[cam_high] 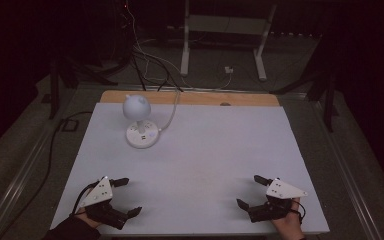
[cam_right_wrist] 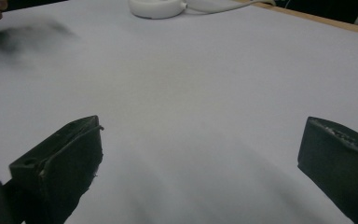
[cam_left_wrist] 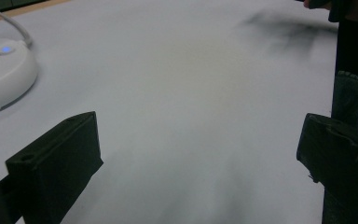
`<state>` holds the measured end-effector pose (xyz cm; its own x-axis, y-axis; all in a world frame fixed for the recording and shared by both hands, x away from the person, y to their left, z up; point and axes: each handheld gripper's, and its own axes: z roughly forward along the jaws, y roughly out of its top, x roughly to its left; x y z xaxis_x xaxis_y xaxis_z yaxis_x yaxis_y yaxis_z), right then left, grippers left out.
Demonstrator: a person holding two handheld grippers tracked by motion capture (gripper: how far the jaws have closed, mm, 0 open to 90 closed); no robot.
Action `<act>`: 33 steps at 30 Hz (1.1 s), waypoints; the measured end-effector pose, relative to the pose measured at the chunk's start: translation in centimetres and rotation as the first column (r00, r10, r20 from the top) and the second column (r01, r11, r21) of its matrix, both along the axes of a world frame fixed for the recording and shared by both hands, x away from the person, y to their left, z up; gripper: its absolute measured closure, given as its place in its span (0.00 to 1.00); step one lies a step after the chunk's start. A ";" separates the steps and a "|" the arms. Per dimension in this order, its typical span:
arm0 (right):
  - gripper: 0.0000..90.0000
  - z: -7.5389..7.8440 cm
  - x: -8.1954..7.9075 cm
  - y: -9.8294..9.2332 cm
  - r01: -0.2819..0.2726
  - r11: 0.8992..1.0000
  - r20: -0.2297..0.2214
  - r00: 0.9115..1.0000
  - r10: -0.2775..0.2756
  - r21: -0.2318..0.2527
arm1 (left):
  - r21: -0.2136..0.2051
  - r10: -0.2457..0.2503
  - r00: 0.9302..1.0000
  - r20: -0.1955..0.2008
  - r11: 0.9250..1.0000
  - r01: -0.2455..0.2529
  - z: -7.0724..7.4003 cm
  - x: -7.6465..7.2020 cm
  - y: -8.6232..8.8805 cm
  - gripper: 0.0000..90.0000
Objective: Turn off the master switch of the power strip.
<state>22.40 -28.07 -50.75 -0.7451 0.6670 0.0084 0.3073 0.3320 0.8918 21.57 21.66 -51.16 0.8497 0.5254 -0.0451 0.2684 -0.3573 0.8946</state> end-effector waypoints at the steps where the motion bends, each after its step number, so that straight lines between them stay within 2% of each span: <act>1: 0.00 0.0 0.0 0.1 -0.003 1.000 0.003 1.000 0.003 -0.001 | 0.000 0.000 1.000 0.000 1.000 0.000 0.0 0.0 0.0 0.00; 7: 0.00 -0.1 0.0 0.3 -0.008 1.000 0.020 1.000 0.008 0.007 | 0.018 -0.007 1.000 -0.004 1.000 0.007 -0.1 0.0 -0.1 0.00; 10: 0.00 0.0 0.0 0.2 0.006 1.000 0.034 0.999 -0.006 0.009 | 0.023 -0.007 1.000 -0.004 1.000 0.007 -0.1 0.0 -0.1 0.00; 13: 0.00 -0.1 0.0 0.1 0.010 1.000 0.027 1.000 -0.011 0.013 | 0.036 -0.011 1.000 -0.006 0.999 0.011 -0.2 0.1 -0.1 0.00; 15: 0.00 -0.2 0.1 0.3 0.012 1.000 0.025 1.000 -0.011 -0.003 | 0.039 -0.012 1.000 -0.007 0.999 0.013 -0.2 0.1 -0.1 0.00; 22: 0.00 -0.4 0.2 0.6 -0.012 1.000 0.021 1.000 0.013 -0.019 | 0.044 -0.022 1.000 -0.011 0.999 0.023 -0.2 0.0 -0.2 0.00; 27: 0.00 -0.3 0.1 0.7 -0.008 1.000 0.042 0.999 0.009 -0.016 | 0.053 -0.046 0.999 -0.018 0.997 0.047 -0.2 -0.1 -0.4 0.00; 29: 0.00 -0.3 0.0 0.7 -0.009 1.000 0.042 0.999 0.009 -0.009 | 0.066 -0.052 0.999 -0.017 0.996 0.053 -0.2 -0.1 -0.7 0.00; 30: 0.00 -0.3 0.0 0.8 -0.009 1.000 0.043 0.999 0.010 -0.009 | 0.077 -0.070 0.997 -0.019 0.995 0.071 -0.1 -0.3 -0.9 0.00; 33: 0.00 -0.3 0.0 0.9 -0.009 1.000 0.042 0.999 0.009 -0.007 | 0.079 -0.086 0.996 -0.026 0.993 0.088 -0.1 -0.3 -1.1 0.00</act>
<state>22.36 -27.20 -51.00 -0.7504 0.6603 -0.0281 0.2662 0.3409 0.9016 21.22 20.53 -51.21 0.8915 0.4524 -0.0252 0.2528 -0.4504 0.8563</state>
